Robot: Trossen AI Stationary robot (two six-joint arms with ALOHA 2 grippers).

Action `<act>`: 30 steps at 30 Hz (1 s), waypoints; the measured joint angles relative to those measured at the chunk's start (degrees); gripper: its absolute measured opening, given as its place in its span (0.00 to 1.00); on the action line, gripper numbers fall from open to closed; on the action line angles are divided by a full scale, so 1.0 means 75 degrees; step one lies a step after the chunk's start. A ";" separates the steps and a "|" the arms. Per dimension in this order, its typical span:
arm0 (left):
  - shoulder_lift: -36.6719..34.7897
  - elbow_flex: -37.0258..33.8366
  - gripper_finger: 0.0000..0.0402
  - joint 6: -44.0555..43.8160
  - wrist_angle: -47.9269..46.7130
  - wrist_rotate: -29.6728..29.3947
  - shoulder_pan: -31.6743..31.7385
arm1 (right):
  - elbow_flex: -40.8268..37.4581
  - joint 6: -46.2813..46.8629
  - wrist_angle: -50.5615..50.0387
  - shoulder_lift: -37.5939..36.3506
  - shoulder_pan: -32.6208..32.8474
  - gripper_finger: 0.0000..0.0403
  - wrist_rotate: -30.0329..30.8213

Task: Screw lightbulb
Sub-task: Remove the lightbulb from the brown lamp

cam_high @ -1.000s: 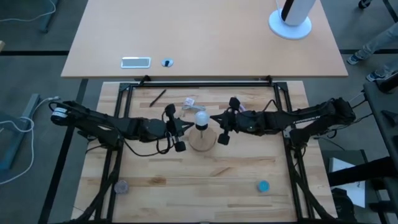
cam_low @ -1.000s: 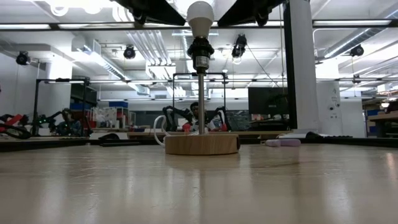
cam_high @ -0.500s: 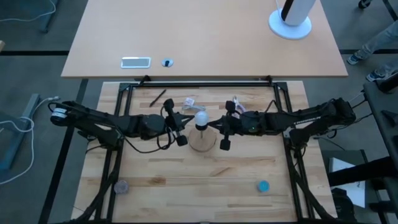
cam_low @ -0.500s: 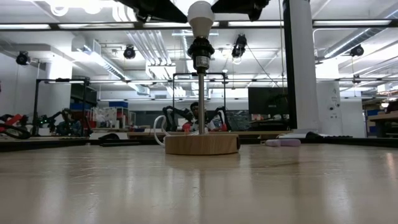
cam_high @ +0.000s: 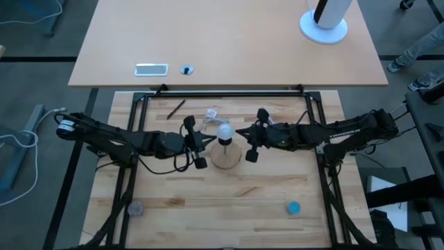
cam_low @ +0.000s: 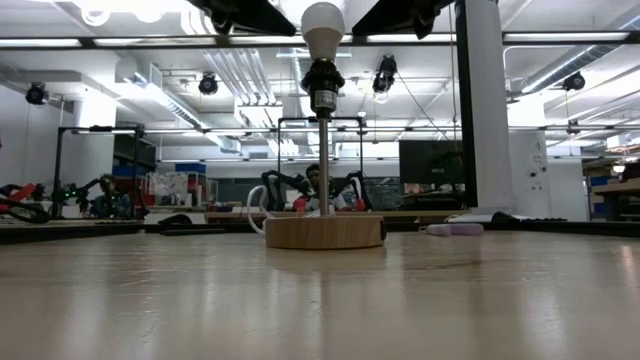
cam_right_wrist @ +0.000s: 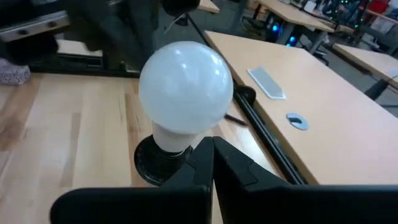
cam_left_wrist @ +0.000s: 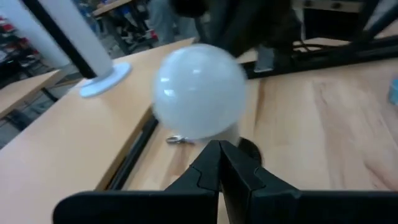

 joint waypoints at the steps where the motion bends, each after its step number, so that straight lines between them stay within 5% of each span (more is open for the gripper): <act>1: -0.0048 0.0000 0.00 -0.0058 -0.0052 -0.0160 0.0000 | 0.0000 0.0032 -0.0051 -0.0018 0.0003 0.00 0.0005; 5: -0.0118 0.0000 0.00 -0.0125 -0.0239 -0.0775 0.0028 | 0.0000 0.0009 -0.0087 -0.0026 0.0056 0.00 -0.0284; 12: -0.0024 0.0000 0.00 0.0149 0.0297 -0.0283 0.0339 | 0.0000 -0.0084 0.0460 0.0094 0.0053 0.00 -0.1129; 25: -0.0035 0.0003 0.00 -0.0037 0.0179 0.0445 0.0240 | 0.0000 -0.0110 0.0384 0.0137 -0.0005 0.00 -0.0243; 30: -0.0152 0.0000 0.00 -0.0306 -0.0360 -0.0059 0.0157 | 0.0000 0.0088 -0.0039 0.0056 0.0018 0.00 -0.0245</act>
